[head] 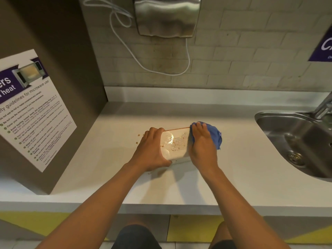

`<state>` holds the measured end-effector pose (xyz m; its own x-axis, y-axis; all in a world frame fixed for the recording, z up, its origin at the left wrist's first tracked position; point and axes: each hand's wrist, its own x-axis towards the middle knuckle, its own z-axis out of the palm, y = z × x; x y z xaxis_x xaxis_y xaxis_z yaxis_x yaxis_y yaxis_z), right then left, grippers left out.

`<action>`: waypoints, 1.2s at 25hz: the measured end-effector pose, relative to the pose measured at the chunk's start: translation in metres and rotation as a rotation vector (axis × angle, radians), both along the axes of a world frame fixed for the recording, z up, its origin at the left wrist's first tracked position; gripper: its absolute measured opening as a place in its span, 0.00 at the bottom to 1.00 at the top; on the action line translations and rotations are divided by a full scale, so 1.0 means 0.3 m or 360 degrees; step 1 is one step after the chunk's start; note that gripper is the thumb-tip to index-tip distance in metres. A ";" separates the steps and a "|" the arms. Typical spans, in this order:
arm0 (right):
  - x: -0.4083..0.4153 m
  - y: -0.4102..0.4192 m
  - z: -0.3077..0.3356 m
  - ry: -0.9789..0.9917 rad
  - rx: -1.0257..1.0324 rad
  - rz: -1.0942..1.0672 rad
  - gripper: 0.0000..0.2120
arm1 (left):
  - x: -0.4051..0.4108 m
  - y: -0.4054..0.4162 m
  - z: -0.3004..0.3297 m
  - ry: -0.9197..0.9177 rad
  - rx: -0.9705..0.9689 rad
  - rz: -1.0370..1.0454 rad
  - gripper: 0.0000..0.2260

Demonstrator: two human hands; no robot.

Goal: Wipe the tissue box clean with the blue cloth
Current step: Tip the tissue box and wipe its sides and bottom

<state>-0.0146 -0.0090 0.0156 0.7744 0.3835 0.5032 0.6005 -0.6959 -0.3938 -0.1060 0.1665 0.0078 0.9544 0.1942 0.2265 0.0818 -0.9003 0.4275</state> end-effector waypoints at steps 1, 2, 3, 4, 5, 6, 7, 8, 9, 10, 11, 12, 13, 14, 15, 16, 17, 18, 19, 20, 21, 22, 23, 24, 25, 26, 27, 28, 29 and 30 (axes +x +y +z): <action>-0.033 0.028 -0.014 0.0029 -0.0029 0.0088 0.24 | 0.002 -0.001 0.003 0.0004 -0.0007 0.0009 0.49; -0.063 0.040 -0.035 0.0050 -0.0043 0.0168 0.26 | 0.002 0.001 0.004 0.0001 -0.0010 0.0018 0.49; -0.085 0.034 -0.058 0.0041 -0.0039 0.0225 0.27 | 0.001 0.002 0.002 -0.0008 -0.0005 0.0018 0.49; -0.093 0.011 -0.080 0.0022 -0.0016 0.0259 0.27 | -0.001 0.000 -0.001 -0.0015 0.0002 0.0008 0.49; -0.084 -0.016 -0.087 0.0003 0.0011 0.0265 0.26 | -0.006 -0.003 0.000 -0.0022 0.0002 -0.0003 0.48; -0.064 -0.038 -0.080 0.0007 0.0034 0.0232 0.25 | -0.009 -0.004 0.002 -0.0025 0.0001 -0.0009 0.48; -0.034 -0.048 -0.069 0.0027 0.0035 0.0170 0.23 | -0.010 -0.004 0.006 -0.0027 0.0004 -0.0013 0.48; -0.007 -0.041 -0.051 0.0048 0.0013 0.0082 0.21 | -0.011 -0.005 0.008 -0.0023 0.0009 -0.0011 0.48; 0.007 -0.021 -0.030 0.0068 -0.0023 0.0003 0.20 | -0.011 -0.006 0.010 -0.0016 0.0014 -0.0003 0.48; -0.002 0.010 -0.011 0.0085 -0.0060 -0.0022 0.20 | -0.011 -0.008 0.011 -0.0014 0.0014 0.0007 0.48; -0.029 0.041 0.006 0.0102 -0.0089 0.0017 0.22 | -0.011 -0.011 0.011 -0.0014 0.0011 0.0017 0.47; -0.067 0.063 0.018 0.0114 -0.0101 0.0103 0.25 | -0.011 -0.014 0.011 -0.0021 0.0008 0.0023 0.46; -0.114 0.068 0.017 0.0091 -0.0102 0.0204 0.27 | -0.012 -0.016 0.010 -0.0031 0.0008 0.0027 0.45; -0.154 0.058 0.006 0.0049 -0.0093 0.0288 0.28 | -0.013 -0.015 0.009 -0.0037 0.0011 0.0025 0.45; -0.186 0.036 -0.007 0.0036 -0.0093 0.0332 0.29 | -0.014 -0.013 0.010 -0.0032 0.0017 0.0015 0.45; -0.193 0.011 -0.019 0.0031 -0.0086 0.0342 0.29 | -0.016 -0.010 0.010 -0.0018 0.0020 0.0001 0.46; -0.171 -0.006 -0.033 0.0017 -0.0066 0.0328 0.28 | -0.018 -0.009 0.013 -0.0011 0.0021 -0.0011 0.47; -0.134 -0.012 -0.048 0.0026 -0.0032 0.0298 0.26 | -0.020 -0.009 0.017 -0.0009 0.0017 -0.0015 0.47; -0.090 -0.007 -0.054 0.0052 -0.0002 0.0244 0.24 | -0.021 -0.009 0.022 -0.0006 0.0013 -0.0017 0.47; -0.049 0.004 -0.046 0.0080 0.0008 0.0179 0.23 | -0.021 -0.011 0.025 0.0002 0.0009 -0.0015 0.47; -0.026 0.023 -0.029 0.0095 0.0002 0.0143 0.22 | -0.020 -0.014 0.026 0.0009 0.0003 -0.0007 0.47; -0.028 0.049 -0.008 0.0101 -0.0009 0.0150 0.22 | -0.019 -0.014 0.027 0.0012 -0.0001 0.0004 0.47; -0.052 0.075 0.011 0.0093 -0.0031 0.0189 0.23 | -0.020 -0.016 0.030 0.0008 -0.0008 0.0009 0.47; -0.090 0.099 0.020 0.0070 -0.0070 0.0255 0.24 | -0.019 -0.017 0.030 0.0000 -0.0019 0.0009 0.47; -0.140 0.113 0.019 0.0044 -0.0088 0.0346 0.24 | -0.019 -0.014 0.031 -0.0010 -0.0030 0.0003 0.46; -0.181 0.116 -0.002 0.0045 -0.0045 0.0432 0.22 | -0.018 -0.011 0.027 -0.0012 -0.0035 0.0003 0.45; -0.207 0.106 -0.033 0.0057 0.0057 0.0491 0.21 | -0.018 -0.009 0.024 -0.0008 -0.0030 0.0006 0.44; -0.211 0.084 -0.064 0.0081 0.0123 0.0502 0.20 | -0.019 -0.010 0.021 -0.0004 -0.0020 0.0009 0.45; -0.192 0.061 -0.083 0.0071 0.0099 0.0458 0.20 | -0.019 -0.012 0.019 -0.0004 -0.0011 0.0014 0.46; -0.153 0.044 -0.084 0.0072 0.0053 0.0394 0.22 | -0.019 -0.012 0.018 -0.0012 -0.0001 0.0021 0.46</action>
